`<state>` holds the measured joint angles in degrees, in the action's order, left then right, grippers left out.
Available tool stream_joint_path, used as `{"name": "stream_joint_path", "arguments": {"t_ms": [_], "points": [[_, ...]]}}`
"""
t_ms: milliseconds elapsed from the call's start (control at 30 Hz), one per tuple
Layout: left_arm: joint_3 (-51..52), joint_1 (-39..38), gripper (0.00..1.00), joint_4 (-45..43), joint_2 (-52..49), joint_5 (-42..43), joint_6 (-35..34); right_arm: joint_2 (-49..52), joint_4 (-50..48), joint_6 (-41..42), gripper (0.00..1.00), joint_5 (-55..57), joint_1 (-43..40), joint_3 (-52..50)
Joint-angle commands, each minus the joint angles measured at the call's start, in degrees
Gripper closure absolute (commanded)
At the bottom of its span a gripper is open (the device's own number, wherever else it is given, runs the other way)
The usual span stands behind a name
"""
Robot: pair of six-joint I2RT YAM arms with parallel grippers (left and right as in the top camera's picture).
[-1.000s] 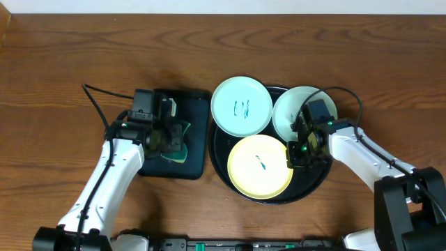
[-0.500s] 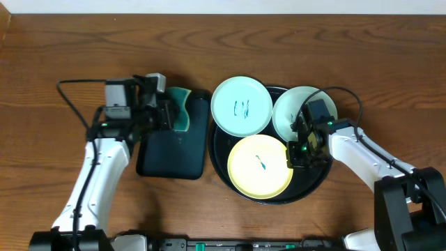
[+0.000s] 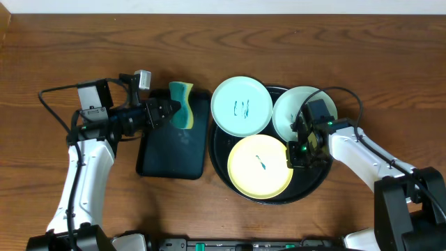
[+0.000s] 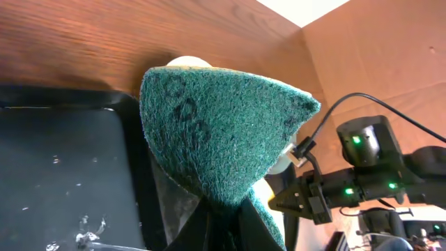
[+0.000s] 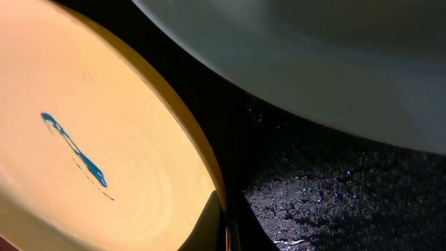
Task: Clean dirty plates on tray and stack at the side
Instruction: 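Move the sponge with the left gripper over the yellow plate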
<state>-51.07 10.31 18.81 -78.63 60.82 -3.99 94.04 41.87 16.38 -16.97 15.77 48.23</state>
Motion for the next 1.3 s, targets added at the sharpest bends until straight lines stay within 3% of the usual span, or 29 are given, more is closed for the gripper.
{"name": "stream_joint_path", "arguments": {"t_ms": [0, 433, 567, 733, 900, 1267], "points": [[-0.81, 0.24, 0.93, -0.48, 0.42, 3.5, 1.16, 0.48, -0.33, 1.42, 0.99, 0.44, 0.83, 0.61], [-0.81, 0.09, 0.93, 0.09, 0.42, 2.21, 1.16, 0.48, -0.42, 1.4, 0.99, 0.44, 0.83, 0.61], [-0.79, -3.06, 0.93, 3.72, 0.39, -12.22, 1.16, 0.48, -0.5, 1.4, 0.99, 0.44, 0.83, 0.61], [-0.37, -12.72, 0.93, 6.47, -0.02, -38.75, 1.07, 0.48, -0.5, 1.42, 0.99, 0.42, 0.83, 0.61], [-0.37, -22.1, 0.93, 7.26, -3.04, -61.68, -3.93, 0.48, -0.31, 1.4, 0.99, 0.42, 0.83, 0.61], [-10.56, -30.62, 0.93, 16.57, -6.1, -62.93, -4.31, 0.48, -0.31, 1.4, 0.99, 0.42, 0.83, 0.61]]}}
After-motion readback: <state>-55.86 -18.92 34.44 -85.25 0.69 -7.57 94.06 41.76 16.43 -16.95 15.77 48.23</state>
